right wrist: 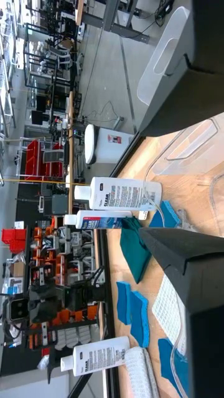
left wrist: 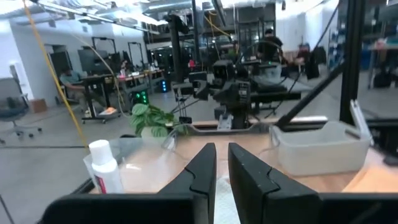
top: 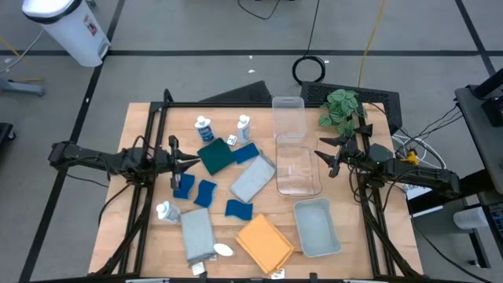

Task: Pick & Place Kitchen Items
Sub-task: Put the white plastic restorer bottle into the top transparent bin

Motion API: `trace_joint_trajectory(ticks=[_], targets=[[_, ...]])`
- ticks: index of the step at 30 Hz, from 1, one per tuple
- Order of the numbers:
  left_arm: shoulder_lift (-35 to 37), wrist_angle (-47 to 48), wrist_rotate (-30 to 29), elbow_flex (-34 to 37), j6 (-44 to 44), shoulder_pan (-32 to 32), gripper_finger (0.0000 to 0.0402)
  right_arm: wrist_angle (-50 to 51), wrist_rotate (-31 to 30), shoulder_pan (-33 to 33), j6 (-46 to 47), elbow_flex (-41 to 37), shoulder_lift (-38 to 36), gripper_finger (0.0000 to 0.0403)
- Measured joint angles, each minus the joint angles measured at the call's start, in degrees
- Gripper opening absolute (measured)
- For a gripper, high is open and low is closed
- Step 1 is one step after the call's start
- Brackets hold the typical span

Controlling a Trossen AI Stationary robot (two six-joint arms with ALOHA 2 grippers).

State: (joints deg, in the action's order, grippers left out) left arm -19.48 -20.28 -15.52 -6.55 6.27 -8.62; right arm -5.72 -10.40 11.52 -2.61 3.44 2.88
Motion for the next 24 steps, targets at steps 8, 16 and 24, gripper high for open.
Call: trace_joint_trajectory(ticks=[8,16,24], targets=[[0.01,-1.21,-5.59,0.0,3.11,0.02,0.0047,0.0,-0.01,0.0,0.0,0.0,0.01,0.0228],[-0.01,-1.09,-21.98,0.0,-1.65,0.02,0.0047,0.0,-0.01,0.0,0.0,0.0,0.01,0.0228],[0.01,2.51,-31.03,0.0,-1.92,0.91,0.0058,0.0,-0.01,-0.01,0.0,-0.01,0.01,0.0228]])
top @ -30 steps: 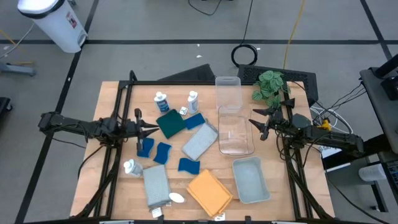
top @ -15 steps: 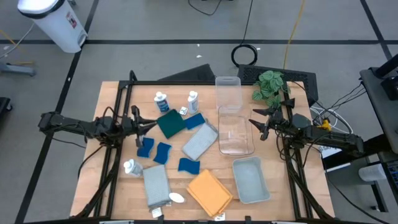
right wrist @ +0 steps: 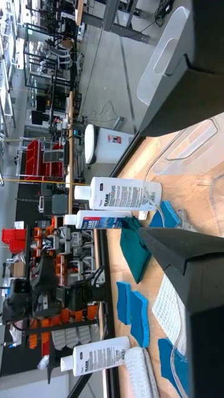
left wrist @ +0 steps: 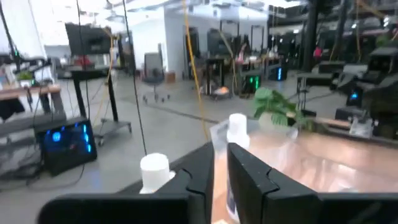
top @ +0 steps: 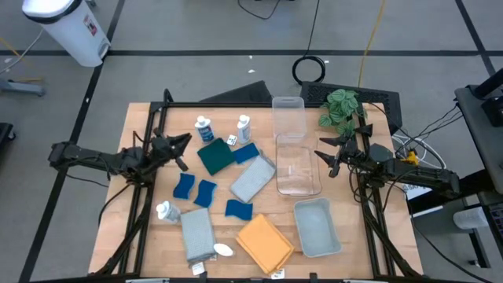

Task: Pick & Place Kitchen Items
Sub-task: Put the white plastic restorer bottle into the top transparent bin

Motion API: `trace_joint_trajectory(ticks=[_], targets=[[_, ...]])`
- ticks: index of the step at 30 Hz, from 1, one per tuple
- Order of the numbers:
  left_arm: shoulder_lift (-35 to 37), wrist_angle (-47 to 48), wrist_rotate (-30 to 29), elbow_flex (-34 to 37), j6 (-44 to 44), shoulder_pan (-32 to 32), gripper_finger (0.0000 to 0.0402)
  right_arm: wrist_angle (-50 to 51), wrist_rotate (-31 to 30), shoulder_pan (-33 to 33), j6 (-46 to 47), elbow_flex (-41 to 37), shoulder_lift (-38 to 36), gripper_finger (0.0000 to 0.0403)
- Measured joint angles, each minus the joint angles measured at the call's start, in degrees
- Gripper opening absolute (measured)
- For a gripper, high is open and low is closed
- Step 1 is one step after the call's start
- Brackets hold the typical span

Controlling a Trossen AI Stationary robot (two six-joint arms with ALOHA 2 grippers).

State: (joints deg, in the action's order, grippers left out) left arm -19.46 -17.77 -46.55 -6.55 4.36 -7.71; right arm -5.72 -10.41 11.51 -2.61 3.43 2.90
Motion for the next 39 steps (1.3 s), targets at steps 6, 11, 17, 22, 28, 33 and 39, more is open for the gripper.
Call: trace_joint_trajectory(ticks=[6,11,17,22,28,33,39], targets=[[-0.02,13.14,0.52,0.0,-10.1,5.44,0.0151,0.0,0.0,0.02,0.0,0.0,0.0,0.0228],[0.0,16.85,8.58,0.0,-13.94,12.0,0.0238,0.0,0.0,0.02,0.0,0.02,-0.01,0.0228],[-3.67,19.73,13.61,0.0,-14.15,19.91,0.0292,0.01,0.0,0.02,0.0,0.02,0.0,0.0228],[-9.5,19.65,17.54,0.0,-12.31,25.6,0.0297,0.0,0.0,0.02,0.0,0.01,-0.01,0.0228],[-17.47,9.9,24.71,1.33,-10.67,32.49,0.0285,0.0,0.0,0.0,0.0,0.02,0.0,0.0228],[-23.77,-6.3,32.14,5.79,-8.95,37.22,0.0281,0.02,0.0,0.01,0.0,0.02,0.0,0.0228],[-28.57,-9.42,36.99,5.66,-7.87,40.47,0.0278,0.02,0.0,0.02,0.0,0.01,-0.01,0.0228]])
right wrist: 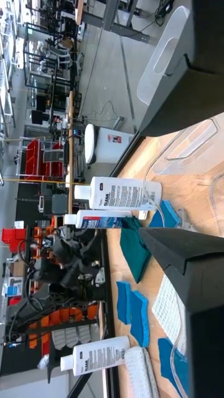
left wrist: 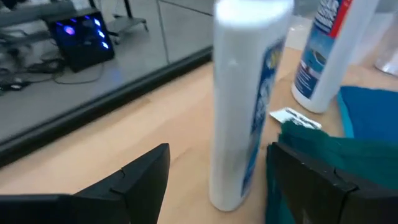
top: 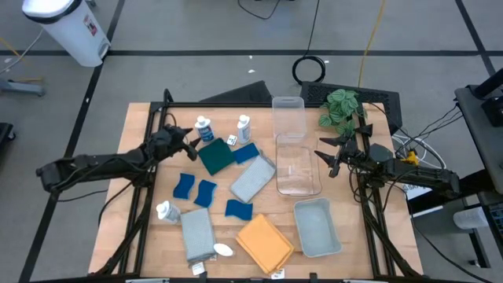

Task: Pick & Place Kitchen Items
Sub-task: Put the white plastic restorer bottle into the top transparent bin

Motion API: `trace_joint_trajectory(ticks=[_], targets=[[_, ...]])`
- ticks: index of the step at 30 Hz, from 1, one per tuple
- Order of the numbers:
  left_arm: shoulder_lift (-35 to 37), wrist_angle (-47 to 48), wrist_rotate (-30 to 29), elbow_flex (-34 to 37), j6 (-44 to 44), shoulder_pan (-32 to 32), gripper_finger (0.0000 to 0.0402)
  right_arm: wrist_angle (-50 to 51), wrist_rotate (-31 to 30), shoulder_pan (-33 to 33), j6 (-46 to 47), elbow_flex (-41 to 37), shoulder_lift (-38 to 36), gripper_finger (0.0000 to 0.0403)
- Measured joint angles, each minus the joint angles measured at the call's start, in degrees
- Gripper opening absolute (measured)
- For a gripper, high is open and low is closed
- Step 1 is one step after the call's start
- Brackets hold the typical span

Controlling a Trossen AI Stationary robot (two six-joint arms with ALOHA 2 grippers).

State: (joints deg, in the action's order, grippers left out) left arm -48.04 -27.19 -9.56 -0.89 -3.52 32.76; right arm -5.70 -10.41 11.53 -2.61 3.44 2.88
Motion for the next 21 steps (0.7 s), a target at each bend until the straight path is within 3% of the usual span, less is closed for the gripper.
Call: trace_joint_trajectory(ticks=[11,21], targets=[[-9.04,-12.36,6.58,-0.07,2.04,1.85,0.0278,0.0,0.0,0.0,0.0,0.0,-0.01,0.0228],[-16.23,-19.15,8.07,-1.41,5.93,1.83,0.0278,0.0,0.0,0.0,0.0,-0.02,0.01,0.0228]])
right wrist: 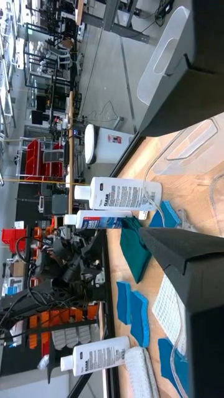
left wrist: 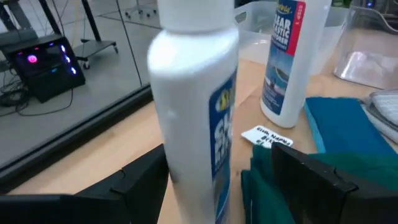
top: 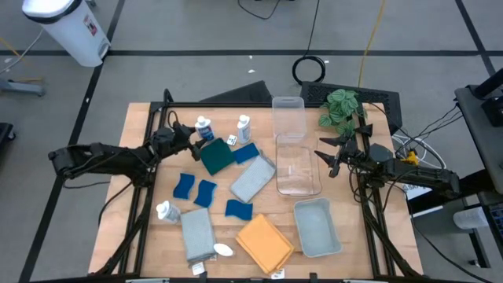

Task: Pick & Place Kitchen Items
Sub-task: Put the white plastic restorer bottle into the top transparent bin

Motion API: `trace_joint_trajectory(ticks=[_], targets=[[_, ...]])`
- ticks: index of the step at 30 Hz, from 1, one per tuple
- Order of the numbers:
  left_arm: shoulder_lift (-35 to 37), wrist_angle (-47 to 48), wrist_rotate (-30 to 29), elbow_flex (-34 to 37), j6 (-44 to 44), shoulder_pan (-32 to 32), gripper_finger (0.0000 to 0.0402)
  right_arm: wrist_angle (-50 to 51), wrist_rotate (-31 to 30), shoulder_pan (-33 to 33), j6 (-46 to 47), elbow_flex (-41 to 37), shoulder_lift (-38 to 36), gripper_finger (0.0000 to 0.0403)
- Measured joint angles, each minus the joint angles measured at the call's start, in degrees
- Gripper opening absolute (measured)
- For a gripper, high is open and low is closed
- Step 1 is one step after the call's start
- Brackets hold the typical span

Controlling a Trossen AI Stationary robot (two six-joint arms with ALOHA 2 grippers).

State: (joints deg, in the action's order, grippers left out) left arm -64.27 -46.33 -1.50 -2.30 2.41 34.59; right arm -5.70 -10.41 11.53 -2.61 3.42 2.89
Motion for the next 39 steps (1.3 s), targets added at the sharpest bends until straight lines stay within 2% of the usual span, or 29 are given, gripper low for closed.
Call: trace_joint_trajectory(ticks=[8,11,15,22,27,32,36,39], targets=[[-7.19,-0.4,0.61,-4.14,0.55,0.81,0.0277,-0.02,0.0,0.0,0.0,0.02,0.0,0.0228],[-9.34,-0.3,0.59,-4.2,0.74,1.34,0.0266,0.0,0.0,0.0,0.0,0.02,0.0,0.0228],[-10.69,-0.24,0.55,-4.21,0.78,1.85,0.0224,0.0,0.0,-0.01,0.0,0.0,0.0,0.0228],[-10.75,-1.01,-0.02,-4.21,2.03,1.81,0.0118,0.0,0.0,-0.02,0.0,0.01,0.0,0.0228],[-10.67,-1.77,-1.07,-4.69,0.79,1.72,0.0117,-0.02,0.0,0.0,0.0,0.02,-0.02,0.0228],[-6.94,-1.05,-1.16,-6.16,-1.2,1.66,0.0117,-0.01,0.0,0.0,0.0,0.0,-0.02,0.0228],[-2.57,6.67,-1.2,-9.67,-1.22,1.66,0.0117,0.0,-0.01,-0.01,0.0,0.01,-0.01,0.0228],[0.06,16.18,-1.18,-14.87,-1.22,1.66,0.0117,0.0,0.0,0.0,0.0,0.02,0.0,0.0228]])
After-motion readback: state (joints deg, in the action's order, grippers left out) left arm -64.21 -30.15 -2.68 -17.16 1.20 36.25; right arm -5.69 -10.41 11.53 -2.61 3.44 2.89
